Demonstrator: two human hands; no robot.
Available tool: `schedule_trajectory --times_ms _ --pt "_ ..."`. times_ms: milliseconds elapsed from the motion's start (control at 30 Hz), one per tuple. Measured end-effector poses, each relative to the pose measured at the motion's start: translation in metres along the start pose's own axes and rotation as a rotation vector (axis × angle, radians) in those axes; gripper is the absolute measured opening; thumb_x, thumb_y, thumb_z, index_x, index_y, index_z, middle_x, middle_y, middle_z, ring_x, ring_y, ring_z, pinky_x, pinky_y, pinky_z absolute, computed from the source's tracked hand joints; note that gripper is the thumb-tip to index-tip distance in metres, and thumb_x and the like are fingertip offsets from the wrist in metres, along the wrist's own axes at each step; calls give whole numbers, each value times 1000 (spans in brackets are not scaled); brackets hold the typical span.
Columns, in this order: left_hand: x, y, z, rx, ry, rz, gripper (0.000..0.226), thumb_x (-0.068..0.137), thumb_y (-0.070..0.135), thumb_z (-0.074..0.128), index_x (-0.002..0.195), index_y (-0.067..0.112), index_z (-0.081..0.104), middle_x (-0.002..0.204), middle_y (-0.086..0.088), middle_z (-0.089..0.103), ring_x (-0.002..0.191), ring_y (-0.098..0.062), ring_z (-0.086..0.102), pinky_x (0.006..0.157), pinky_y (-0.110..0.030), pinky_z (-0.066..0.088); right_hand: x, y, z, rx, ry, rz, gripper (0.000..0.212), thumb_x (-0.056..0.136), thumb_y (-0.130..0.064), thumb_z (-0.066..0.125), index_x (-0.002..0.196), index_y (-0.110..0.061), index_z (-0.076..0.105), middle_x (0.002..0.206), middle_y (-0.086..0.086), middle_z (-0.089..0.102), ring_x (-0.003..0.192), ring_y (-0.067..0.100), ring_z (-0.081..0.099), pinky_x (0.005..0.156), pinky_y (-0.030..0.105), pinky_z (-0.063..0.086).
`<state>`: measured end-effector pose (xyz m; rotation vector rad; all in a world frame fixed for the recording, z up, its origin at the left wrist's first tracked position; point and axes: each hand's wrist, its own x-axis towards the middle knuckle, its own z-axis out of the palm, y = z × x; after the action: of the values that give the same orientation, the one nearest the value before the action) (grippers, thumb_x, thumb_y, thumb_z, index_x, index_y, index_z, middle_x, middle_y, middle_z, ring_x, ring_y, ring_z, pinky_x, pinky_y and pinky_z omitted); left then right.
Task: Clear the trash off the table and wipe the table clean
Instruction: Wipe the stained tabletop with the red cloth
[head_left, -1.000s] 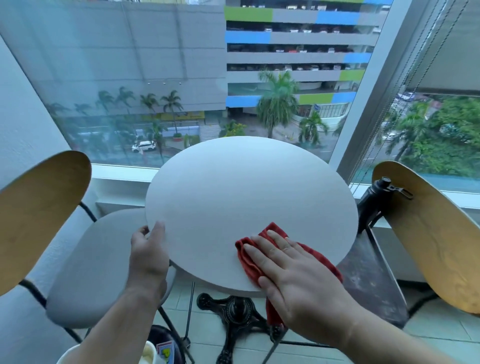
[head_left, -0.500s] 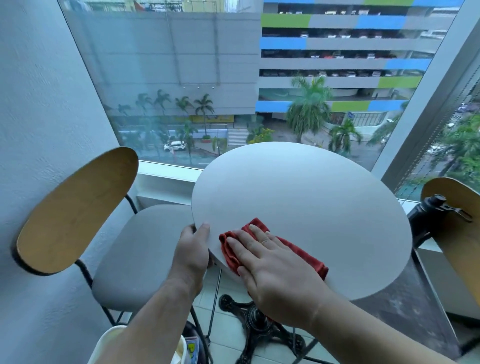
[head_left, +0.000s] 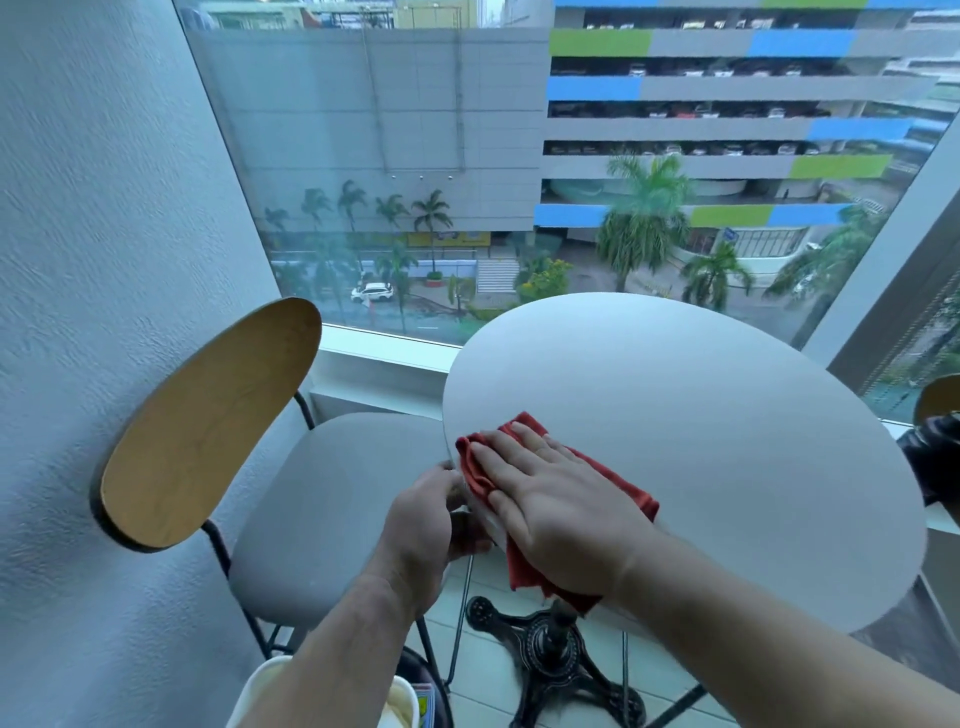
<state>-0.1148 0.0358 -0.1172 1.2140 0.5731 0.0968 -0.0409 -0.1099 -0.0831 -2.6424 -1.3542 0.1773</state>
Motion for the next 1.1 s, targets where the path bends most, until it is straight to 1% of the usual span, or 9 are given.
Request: schedule_trajectory --times_ms 133,300,600,767,867,933,1000,1067,1100 --pt "6 -2 -9 -58 17 -20 47 99 26 42 115 -8 70 96 -24 66 78 -33 59 75 -47 50 -3 -8 4 -11 -8 -66 61 111 -48 23 167 -35 5 175 -11 -1 161 12 -10 128 30 -9" --pt "12 3 -18 -27 -42 -56 51 100 25 36 121 -8 68 94 -19 69 64 -29 62 67 -38 52 -23 19 -4 -36 -87 -119 62 105 -54 12 166 -43 7 172 -21 -3 157 -1 -15 129 28 -5" --pt "18 10 -28 -62 -82 -64 65 108 51 34 117 -2 70 91 -18 68 72 -31 64 72 -42 54 44 1 0 -44 -45 -47 70 101 -56 10 167 -34 5 175 -11 0 161 12 -8 131 38 2" --pt "22 13 -33 -77 -110 -95 64 105 59 41 124 8 75 122 -15 75 113 -34 71 102 -54 52 16 -16 6 -63 -45 -218 68 101 -54 15 166 -35 22 175 -10 7 162 15 -5 131 37 -1" --pt "19 13 -34 -54 -160 -116 50 102 47 53 122 8 76 123 -17 74 105 -29 72 84 -42 54 3 -17 3 -9 -17 -286 58 107 -51 28 162 -34 35 172 -10 18 162 13 1 131 33 0" --pt "15 10 -34 -50 -198 -124 46 101 42 57 125 7 74 126 -20 73 112 -33 71 94 -50 54 -3 -15 2 160 39 -271 49 109 -44 43 157 -34 45 167 -10 37 159 7 19 130 29 12" --pt "12 8 -35 -67 -190 -133 43 100 36 62 125 3 73 126 -27 70 110 -37 71 105 -59 49 -14 -13 5 366 270 -162 36 105 -36 57 140 -32 63 142 -10 65 132 6 58 114 35 46" --pt "10 7 -37 -63 -159 -116 41 99 28 65 123 -6 69 118 -28 73 99 -35 73 99 -55 55 -28 -8 10 340 529 5 25 97 -32 69 121 -28 72 117 -14 72 99 3 65 87 36 58" --pt "10 6 -39 -53 -157 -101 39 100 24 65 121 -9 68 110 -27 75 93 -33 74 92 -50 59 -36 -5 13 277 585 92 22 93 -31 73 115 -28 72 110 -16 71 95 4 62 84 36 57"
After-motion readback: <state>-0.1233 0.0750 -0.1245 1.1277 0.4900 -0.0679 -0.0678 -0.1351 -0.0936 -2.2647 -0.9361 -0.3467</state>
